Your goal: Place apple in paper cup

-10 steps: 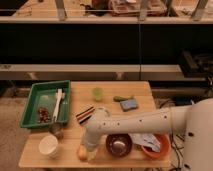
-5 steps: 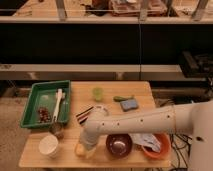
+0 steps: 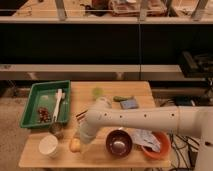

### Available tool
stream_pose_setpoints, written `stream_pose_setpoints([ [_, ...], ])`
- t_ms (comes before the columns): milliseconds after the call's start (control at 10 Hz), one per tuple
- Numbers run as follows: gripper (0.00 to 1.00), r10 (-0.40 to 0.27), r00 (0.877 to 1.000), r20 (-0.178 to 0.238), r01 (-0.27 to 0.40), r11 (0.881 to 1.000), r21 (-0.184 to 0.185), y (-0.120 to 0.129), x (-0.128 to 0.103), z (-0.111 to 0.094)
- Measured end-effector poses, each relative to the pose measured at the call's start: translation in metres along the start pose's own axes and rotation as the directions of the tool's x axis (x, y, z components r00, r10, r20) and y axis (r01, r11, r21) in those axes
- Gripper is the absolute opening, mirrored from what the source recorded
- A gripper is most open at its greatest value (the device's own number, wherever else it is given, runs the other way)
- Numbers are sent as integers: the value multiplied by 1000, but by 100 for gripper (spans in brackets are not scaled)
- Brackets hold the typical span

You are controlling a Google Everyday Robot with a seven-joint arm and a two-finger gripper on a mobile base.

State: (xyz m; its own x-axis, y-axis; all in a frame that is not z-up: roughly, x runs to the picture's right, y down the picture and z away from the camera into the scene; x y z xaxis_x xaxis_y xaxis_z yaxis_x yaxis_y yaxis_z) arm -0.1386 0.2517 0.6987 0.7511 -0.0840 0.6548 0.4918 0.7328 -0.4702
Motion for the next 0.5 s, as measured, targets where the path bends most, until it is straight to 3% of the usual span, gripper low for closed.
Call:
stream_pose_setpoints([
  [300, 37, -69, 993, 95, 66, 997, 37, -29, -47, -39],
  [500, 37, -120, 981, 154, 114, 992, 49, -50, -86, -46],
])
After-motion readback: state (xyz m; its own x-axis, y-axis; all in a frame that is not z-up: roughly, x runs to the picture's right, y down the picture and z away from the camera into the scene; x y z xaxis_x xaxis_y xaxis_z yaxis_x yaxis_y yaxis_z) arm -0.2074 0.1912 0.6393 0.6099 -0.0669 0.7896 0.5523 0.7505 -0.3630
